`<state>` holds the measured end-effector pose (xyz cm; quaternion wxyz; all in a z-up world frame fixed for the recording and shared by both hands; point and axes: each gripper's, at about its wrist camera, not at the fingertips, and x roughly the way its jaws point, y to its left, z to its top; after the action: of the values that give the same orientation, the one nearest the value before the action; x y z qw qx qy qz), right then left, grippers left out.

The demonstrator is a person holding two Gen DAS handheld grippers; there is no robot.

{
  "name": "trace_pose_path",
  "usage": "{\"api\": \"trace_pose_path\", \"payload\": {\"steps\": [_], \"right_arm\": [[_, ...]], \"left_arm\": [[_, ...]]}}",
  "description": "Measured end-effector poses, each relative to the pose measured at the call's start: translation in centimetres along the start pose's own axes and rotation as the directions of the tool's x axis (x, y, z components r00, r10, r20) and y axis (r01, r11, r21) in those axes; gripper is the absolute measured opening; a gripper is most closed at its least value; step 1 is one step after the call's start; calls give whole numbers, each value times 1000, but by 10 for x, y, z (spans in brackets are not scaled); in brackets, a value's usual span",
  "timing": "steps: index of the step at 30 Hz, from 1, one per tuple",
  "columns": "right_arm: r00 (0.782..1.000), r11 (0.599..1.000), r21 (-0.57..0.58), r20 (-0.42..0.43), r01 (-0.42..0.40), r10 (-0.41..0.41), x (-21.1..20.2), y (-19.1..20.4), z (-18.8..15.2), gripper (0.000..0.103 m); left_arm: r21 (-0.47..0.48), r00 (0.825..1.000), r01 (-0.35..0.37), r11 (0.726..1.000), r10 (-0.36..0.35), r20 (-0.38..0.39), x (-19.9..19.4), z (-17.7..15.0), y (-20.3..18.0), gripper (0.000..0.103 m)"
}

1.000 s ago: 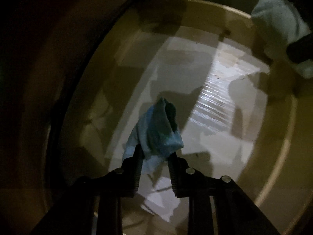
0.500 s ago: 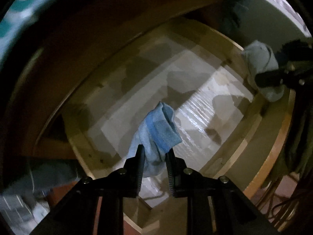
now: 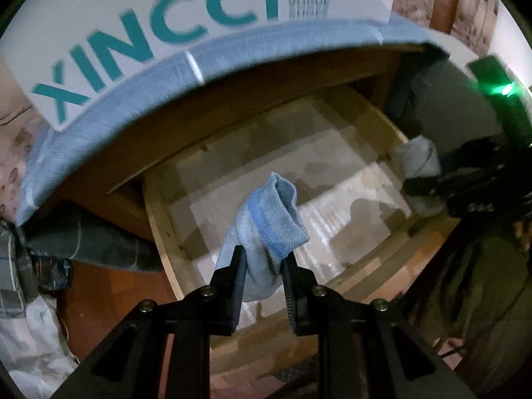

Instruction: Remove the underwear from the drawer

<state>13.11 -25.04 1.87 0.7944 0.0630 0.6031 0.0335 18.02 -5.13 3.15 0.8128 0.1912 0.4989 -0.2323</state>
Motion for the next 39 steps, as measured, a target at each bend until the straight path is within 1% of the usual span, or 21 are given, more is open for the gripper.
{"api": "trace_pose_path", "payload": {"steps": [7,12,15,17,22,25,27,33,35,37,39], "right_arm": [[1000,1000,-4,-6,10,-10,2,2,0,34],[1000,1000,-11,-8,16,-16,3,4,0,33],[1000,1000,-12,-9,17,-17,4,4,0,34],[1000,1000,-11,-11,14,-14,3,2,-1,34],[1000,1000,-14,-11,16,-16,3,1,-1,34],[1000,1000,-16,-9,20,-20,3,1,-1,34],[1000,1000,-16,-9,22,-22,3,1,-1,34],[1000,999,-19,-9,28,-28,3,3,-2,34],[999,999,-21,-7,33,-33,3,3,-2,34],[999,999,-20,-8,33,-34,3,3,-2,34],[999,999,-20,-7,33,-33,3,3,-2,34]], "left_arm": [[-90,998,21,996,-15,62,-37,2,4,21],[-122,995,17,992,-5,100,-63,6,8,21],[-156,992,41,987,-21,125,-80,7,13,21],[-170,989,39,985,-14,147,-94,9,15,21],[-181,975,32,983,9,220,-141,20,20,20],[-198,967,38,979,14,253,-163,26,24,20],[-210,962,54,976,5,274,-180,31,29,20],[-225,943,44,973,34,330,-221,56,40,20],[-225,934,21,974,61,352,-233,67,43,20],[-213,925,3,977,78,371,-241,81,44,17],[-203,921,-17,979,95,378,-245,94,45,14]]}}
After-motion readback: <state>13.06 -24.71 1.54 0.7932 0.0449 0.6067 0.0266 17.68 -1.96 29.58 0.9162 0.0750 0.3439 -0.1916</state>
